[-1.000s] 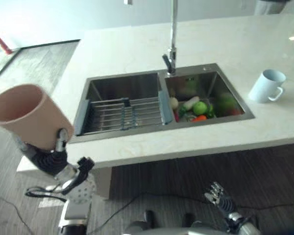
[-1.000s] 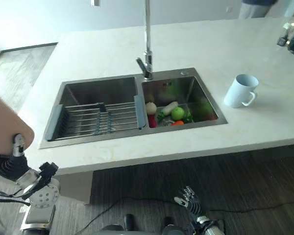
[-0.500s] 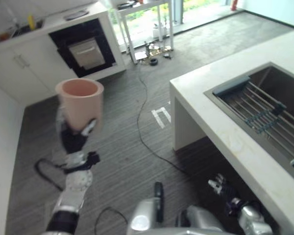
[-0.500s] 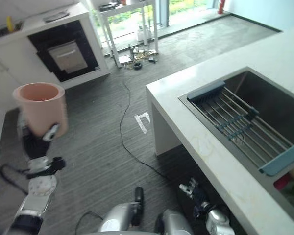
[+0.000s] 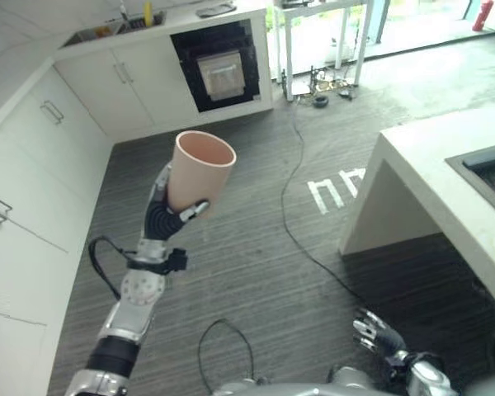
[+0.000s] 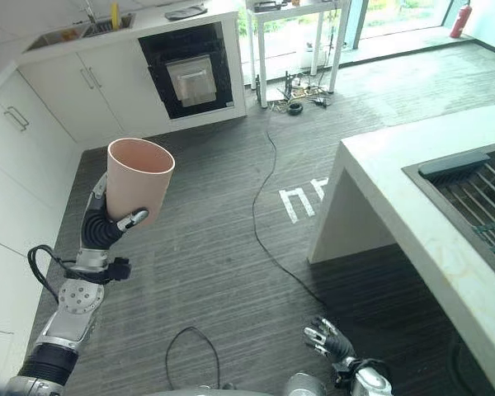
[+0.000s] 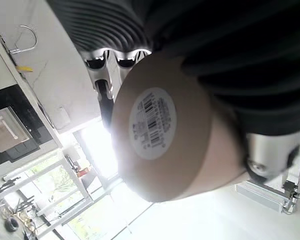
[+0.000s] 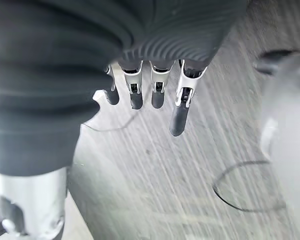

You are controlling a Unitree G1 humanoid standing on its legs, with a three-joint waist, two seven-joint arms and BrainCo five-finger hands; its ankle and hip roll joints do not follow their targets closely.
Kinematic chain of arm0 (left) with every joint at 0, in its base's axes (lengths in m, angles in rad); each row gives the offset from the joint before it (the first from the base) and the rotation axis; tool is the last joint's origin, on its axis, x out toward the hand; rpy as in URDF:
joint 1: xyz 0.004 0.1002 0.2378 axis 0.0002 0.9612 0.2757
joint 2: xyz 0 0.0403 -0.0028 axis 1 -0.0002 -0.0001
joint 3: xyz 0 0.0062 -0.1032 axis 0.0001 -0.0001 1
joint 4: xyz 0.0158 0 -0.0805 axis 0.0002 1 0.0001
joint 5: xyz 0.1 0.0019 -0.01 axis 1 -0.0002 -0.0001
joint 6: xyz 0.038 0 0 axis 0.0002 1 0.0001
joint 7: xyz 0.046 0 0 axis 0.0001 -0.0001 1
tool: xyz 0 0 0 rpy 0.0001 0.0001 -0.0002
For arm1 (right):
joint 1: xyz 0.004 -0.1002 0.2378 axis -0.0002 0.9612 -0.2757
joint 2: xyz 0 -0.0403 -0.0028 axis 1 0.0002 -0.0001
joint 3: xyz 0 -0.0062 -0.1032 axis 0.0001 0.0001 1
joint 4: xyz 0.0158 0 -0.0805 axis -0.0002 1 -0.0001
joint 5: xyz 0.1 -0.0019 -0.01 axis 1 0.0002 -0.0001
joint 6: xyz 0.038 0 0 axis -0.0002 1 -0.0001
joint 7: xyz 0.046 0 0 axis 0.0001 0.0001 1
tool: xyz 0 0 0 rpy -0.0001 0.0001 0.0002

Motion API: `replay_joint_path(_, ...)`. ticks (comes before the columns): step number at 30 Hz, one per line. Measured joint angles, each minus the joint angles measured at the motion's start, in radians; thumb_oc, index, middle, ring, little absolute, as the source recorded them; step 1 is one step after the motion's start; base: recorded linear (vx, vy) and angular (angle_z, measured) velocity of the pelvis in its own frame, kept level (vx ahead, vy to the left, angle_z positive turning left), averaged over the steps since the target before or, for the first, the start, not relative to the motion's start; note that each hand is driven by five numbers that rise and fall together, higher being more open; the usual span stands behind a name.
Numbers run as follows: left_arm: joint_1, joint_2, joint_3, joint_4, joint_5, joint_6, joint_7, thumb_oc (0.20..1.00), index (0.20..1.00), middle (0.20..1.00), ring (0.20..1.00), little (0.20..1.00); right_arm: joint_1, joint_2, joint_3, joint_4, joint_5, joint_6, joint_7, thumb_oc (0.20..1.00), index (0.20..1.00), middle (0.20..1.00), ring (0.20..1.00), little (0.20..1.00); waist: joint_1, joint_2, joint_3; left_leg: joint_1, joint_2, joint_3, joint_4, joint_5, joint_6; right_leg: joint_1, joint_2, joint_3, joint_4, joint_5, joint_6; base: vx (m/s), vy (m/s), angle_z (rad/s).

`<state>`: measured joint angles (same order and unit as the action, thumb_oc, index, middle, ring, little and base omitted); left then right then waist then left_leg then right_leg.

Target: Place the dishes in the dishwasher.

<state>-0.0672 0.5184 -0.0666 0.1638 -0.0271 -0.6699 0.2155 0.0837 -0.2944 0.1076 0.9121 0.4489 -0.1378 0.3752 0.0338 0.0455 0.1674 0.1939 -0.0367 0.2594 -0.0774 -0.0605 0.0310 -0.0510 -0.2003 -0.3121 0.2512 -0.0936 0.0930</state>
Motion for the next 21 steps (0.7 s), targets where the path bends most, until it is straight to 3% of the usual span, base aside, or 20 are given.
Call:
replay_joint_path(1,0.005,0.004,0.001,-0.001,0.005,0.009,0.006,0.200,0.200,0.200,0.200,0.200,0.000,0.015,0.003,-0.028,0.002,0.020,0.001,1.000,1.000,1.000,1.000,1.000,0.001,-0.025,-0.003,-0.016,-0.013,0.000,0.026,-0.015,0.023,0.007,-0.013,0.001,-0.009,0.018,0.017,-0.06,0.437,0.01)
replay_joint_path(3,0.007,0.005,-0.005,-0.002,0.012,0.024,0.011,0.200,0.200,0.200,0.200,0.200,0.001,0.028,0.004,-0.060,0.002,0.022,0.001,1.000,1.000,1.000,1.000,1.000,-0.001,-0.053,-0.002,-0.023,-0.024,-0.005,0.041,-0.024,0.037,0.007,-0.026,0.002,-0.001,0.023,0.022,-0.05,0.207,0.09)
replay_joint_path(6,0.000,0.005,-0.012,-0.002,0.032,0.057,0.021,0.200,0.200,0.200,0.200,0.200,0.006,0.035,0.002,-0.058,0.006,0.026,0.003,1.000,1.000,1.000,1.000,1.000,-0.006,-0.066,0.003,-0.041,-0.028,-0.057,0.065,-0.031,0.050,-0.027,-0.045,0.054,0.106,0.023,0.022,0.01,-0.020,0.47)
replay_joint_path(7,-0.006,0.005,-0.019,-0.002,0.038,0.065,0.020,0.200,0.200,0.200,0.200,0.200,0.020,0.035,0.002,-0.056,0.007,0.036,0.009,1.000,1.000,1.000,1.000,1.000,-0.027,-0.059,0.010,-0.035,-0.022,-0.101,0.067,-0.026,0.057,-0.039,-0.036,0.096,0.138,0.004,0.024,0.09,-0.127,1.09)
replay_joint_path(8,-0.011,0.003,-0.022,-0.002,0.047,0.069,0.020,0.200,0.200,0.200,0.200,0.200,0.036,0.035,0.003,-0.057,0.011,0.042,0.018,1.000,1.000,1.000,1.000,1.000,-0.035,-0.054,0.013,-0.039,-0.011,-0.134,0.066,-0.020,0.054,-0.030,0.001,0.167,0.104,-0.020,0.025,0.07,-0.122,1.18)
replay_joint_path(10,-0.028,0.028,-0.018,-0.001,0.047,0.084,0.037,0.200,0.200,0.200,0.200,0.200,0.043,0.032,0.002,-0.056,0.047,0.045,0.065,1.000,1.000,1.000,1.000,1.000,-0.054,-0.073,0.019,-0.055,-0.002,-0.224,0.058,-0.001,0.037,-0.028,0.078,0.295,-0.077,0.015,0.043,0.09,-0.265,1.27)
replay_joint_path(11,-0.028,0.025,-0.028,0.004,0.046,0.085,0.046,0.200,0.200,0.200,0.200,0.200,0.039,0.033,0.003,-0.042,0.065,0.055,0.083,1.000,1.000,1.000,1.000,1.000,-0.049,-0.081,0.016,-0.043,-0.003,-0.232,0.052,-0.008,0.019,-0.020,0.075,0.249,-0.112,0.068,0.016,0.11,-0.316,0.87)
replay_joint_path(12,-0.024,0.018,-0.036,0.002,0.045,0.086,0.053,0.200,0.200,0.200,0.200,0.200,0.025,0.030,0.001,-0.029,0.074,0.059,0.092,1.000,1.000,1.000,1.000,1.000,-0.044,-0.079,0.016,-0.038,0.009,-0.241,0.052,-0.010,0.010,-0.006,0.082,0.232,-0.127,0.093,0.012,0.07,-0.174,0.31)
replay_joint_path(13,-0.021,0.016,-0.048,-0.002,0.045,0.090,0.055,0.200,0.200,0.200,0.200,0.200,0.016,0.027,0.000,-0.022,0.074,0.062,0.098,1.000,1.000,1.000,1.000,1.000,-0.044,-0.067,0.017,-0.040,0.021,-0.250,0.049,-0.009,0.003,0.005,0.092,0.215,-0.149,0.102,0.011,0.05,-0.091,0.20)
replay_joint_path(15,-0.019,-0.005,-0.058,-0.016,0.046,0.113,0.054,0.200,0.200,0.200,0.200,0.200,-0.003,0.014,0.001,-0.024,0.073,0.071,0.099,1.000,1.000,1.000,1.000,1.000,-0.050,-0.037,0.023,-0.036,0.053,-0.250,0.036,0.004,-0.021,0.048,0.125,0.188,-0.233,0.151,-0.026,0.04,-0.104,0.25)
replay_joint_path(17,-0.019,-0.030,-0.059,-0.027,0.044,0.131,0.054,0.200,0.200,0.200,0.200,0.200,-0.010,0.010,0.005,-0.037,0.071,0.085,0.098,1.000,1.000,1.000,1.000,1.000,-0.055,-0.031,0.024,-0.028,0.074,-0.236,0.027,0.023,-0.050,0.117,0.146,0.155,-0.333,0.182,-0.047,0.02,-0.123,0.29)
replay_joint_path(21,-0.023,-0.049,-0.059,-0.075,0.006,0.156,0.043,0.200,0.200,0.200,0.200,0.200,-0.009,-0.010,0.035,-0.035,0.062,0.088,0.096,1.000,1.000,1.000,1.000,1.000,-0.057,-0.024,0.027,-0.039,0.109,-0.135,0.009,0.052,-0.087,0.136,0.174,0.078,-0.341,0.165,-0.071,0.02,-0.087,0.52)
